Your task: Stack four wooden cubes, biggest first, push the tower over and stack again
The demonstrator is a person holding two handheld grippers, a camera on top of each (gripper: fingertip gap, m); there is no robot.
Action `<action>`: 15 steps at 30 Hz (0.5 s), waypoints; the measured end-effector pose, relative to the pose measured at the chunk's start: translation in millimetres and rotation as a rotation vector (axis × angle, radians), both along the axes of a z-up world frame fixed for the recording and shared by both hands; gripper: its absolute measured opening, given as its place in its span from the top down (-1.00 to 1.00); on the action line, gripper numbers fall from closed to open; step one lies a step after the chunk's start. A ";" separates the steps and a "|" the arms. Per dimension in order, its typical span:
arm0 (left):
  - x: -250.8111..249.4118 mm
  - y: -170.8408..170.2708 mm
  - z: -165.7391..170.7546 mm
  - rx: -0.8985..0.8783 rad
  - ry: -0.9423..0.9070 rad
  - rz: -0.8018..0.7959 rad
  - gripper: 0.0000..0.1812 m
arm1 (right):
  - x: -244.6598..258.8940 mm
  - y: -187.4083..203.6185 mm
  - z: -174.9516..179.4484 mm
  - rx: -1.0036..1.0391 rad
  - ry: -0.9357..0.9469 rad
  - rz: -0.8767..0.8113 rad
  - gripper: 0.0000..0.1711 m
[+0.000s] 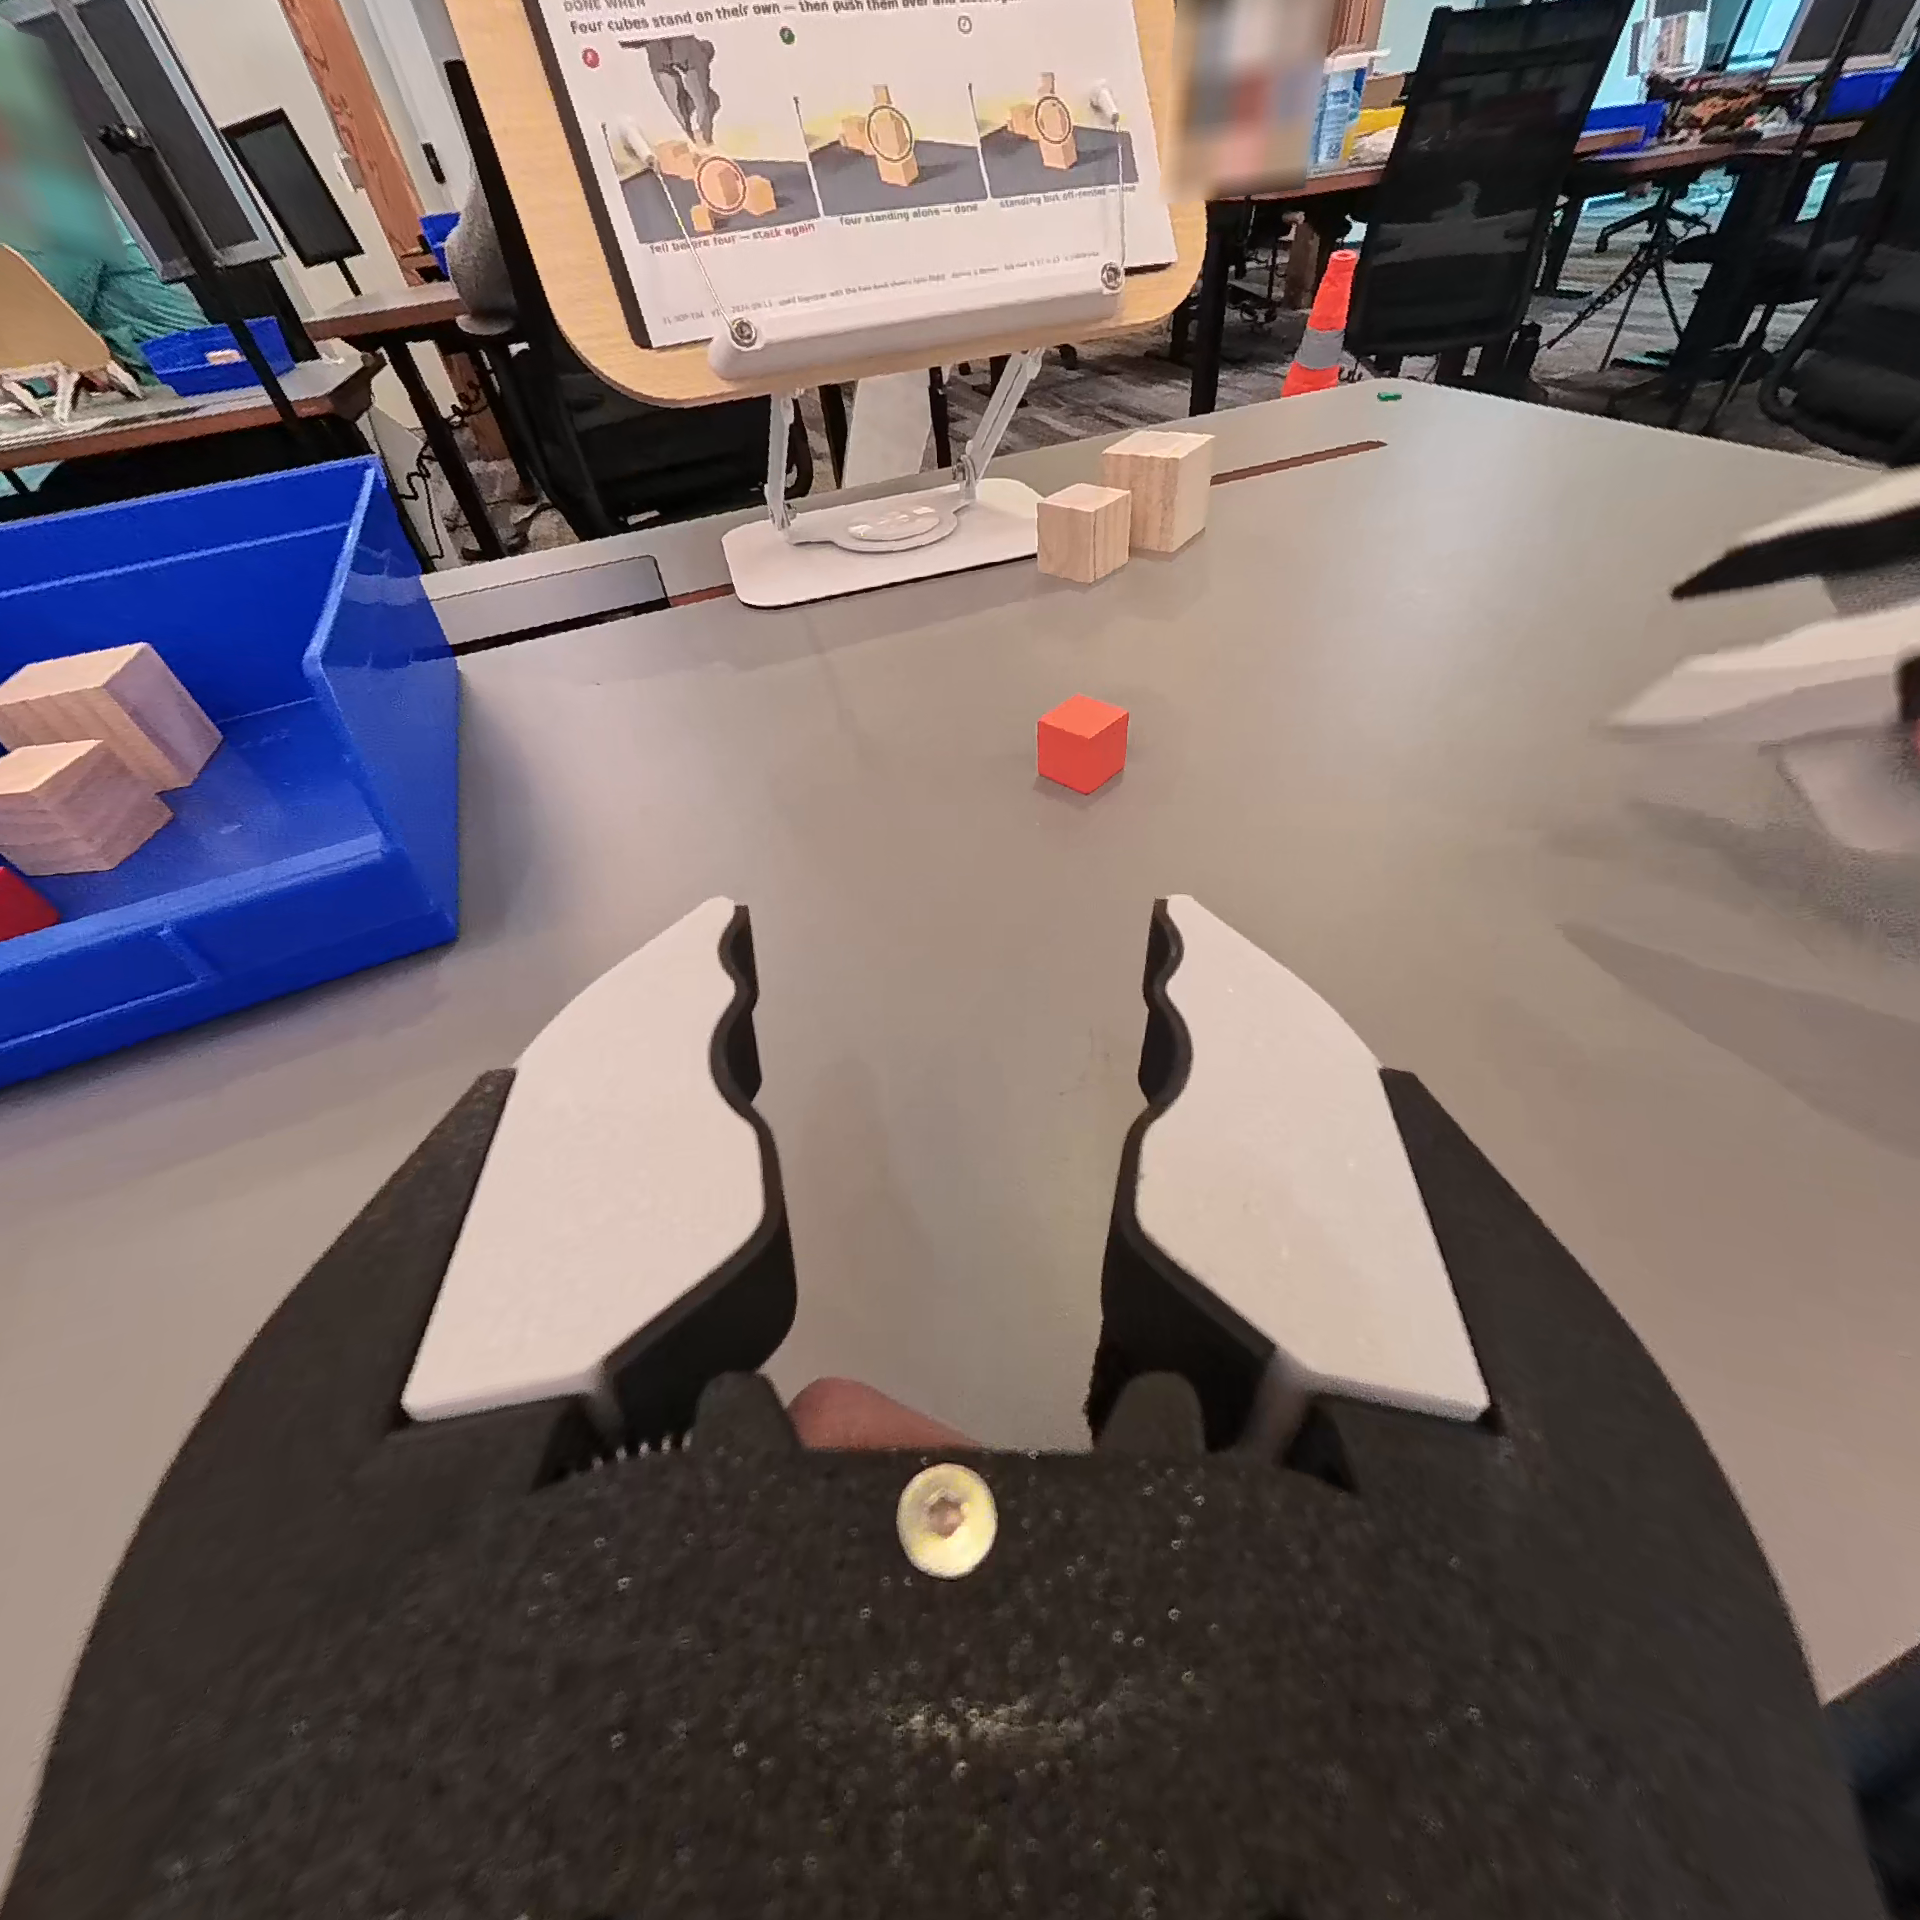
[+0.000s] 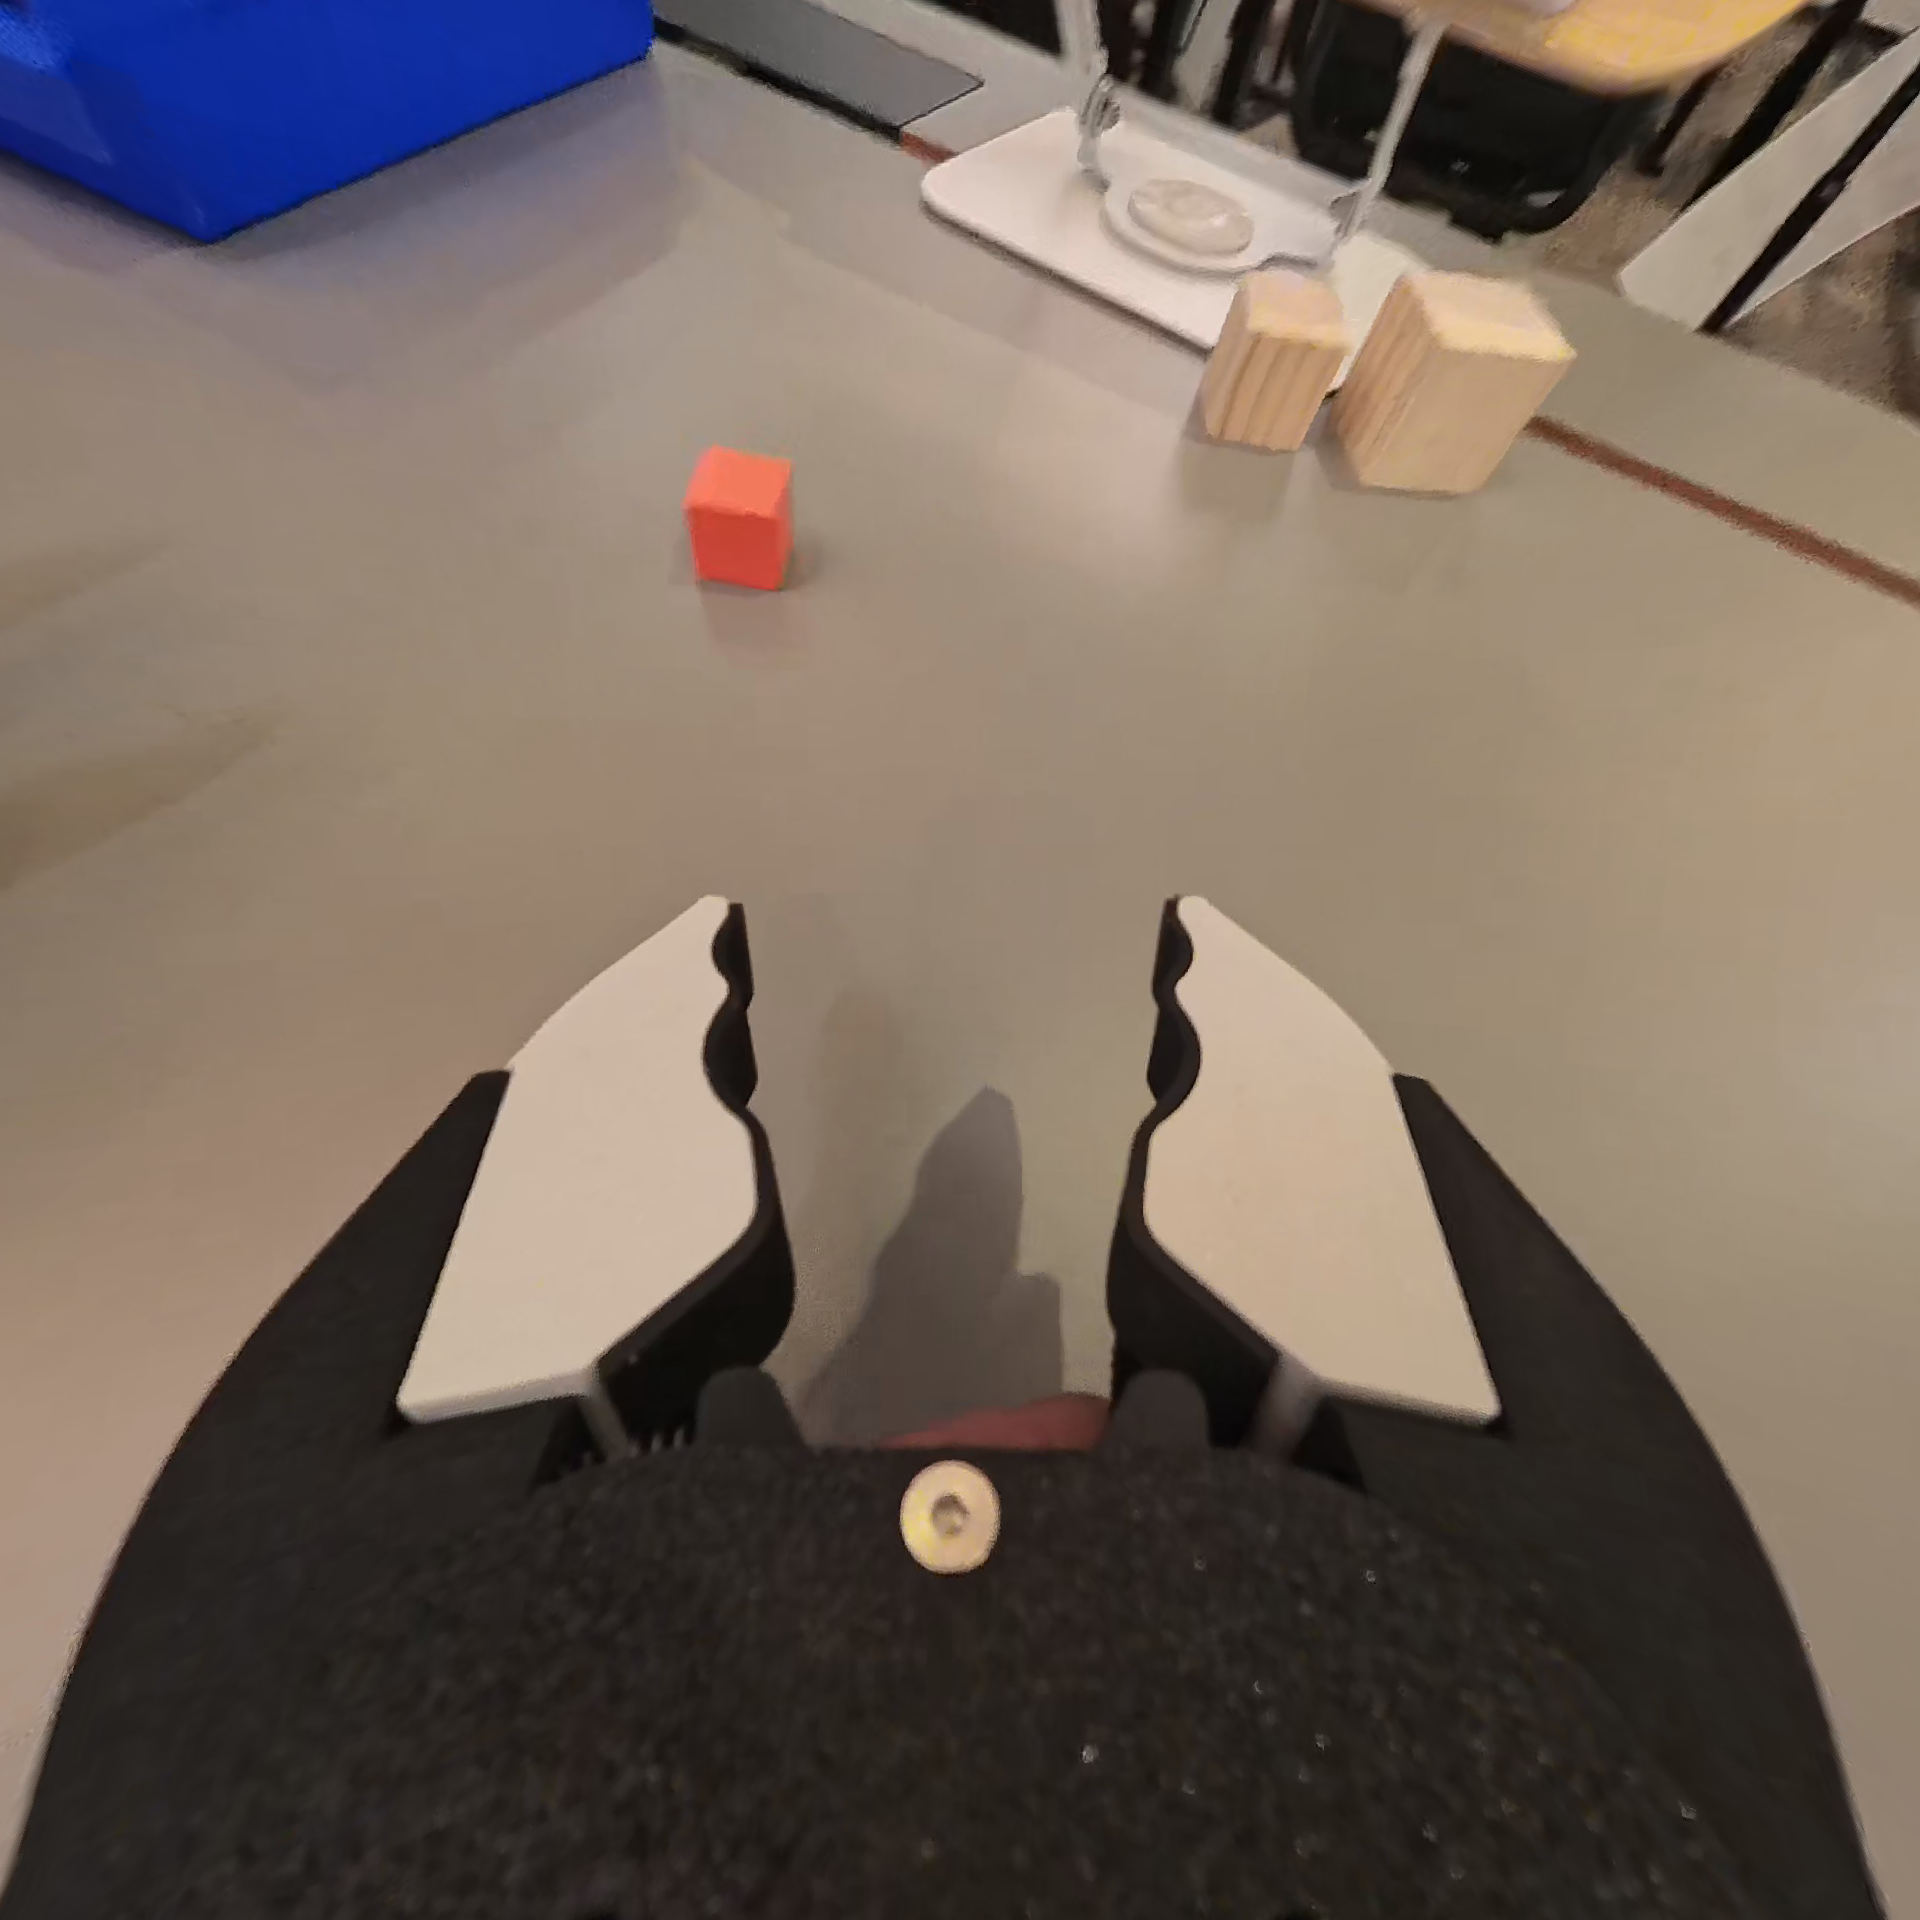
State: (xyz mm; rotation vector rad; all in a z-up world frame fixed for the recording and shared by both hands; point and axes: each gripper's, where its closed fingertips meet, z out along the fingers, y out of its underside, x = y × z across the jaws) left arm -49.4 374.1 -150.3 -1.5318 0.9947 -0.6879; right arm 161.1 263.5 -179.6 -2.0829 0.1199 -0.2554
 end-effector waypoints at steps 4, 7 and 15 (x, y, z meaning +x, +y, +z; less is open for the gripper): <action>2.7 -5.0 0.3 0.005 0.001 -0.013 0.23 | 65.5 46.2 27.7 0.029 -0.004 -0.072 0.16; 5.8 -8.1 0.0 0.018 0.009 -0.027 0.23 | 122.8 96.4 33.1 -0.016 -0.015 -0.114 0.14; 7.4 -13.6 0.8 0.037 0.012 -0.061 0.24 | 219.8 201.4 -9.0 -0.187 -0.036 -0.157 0.05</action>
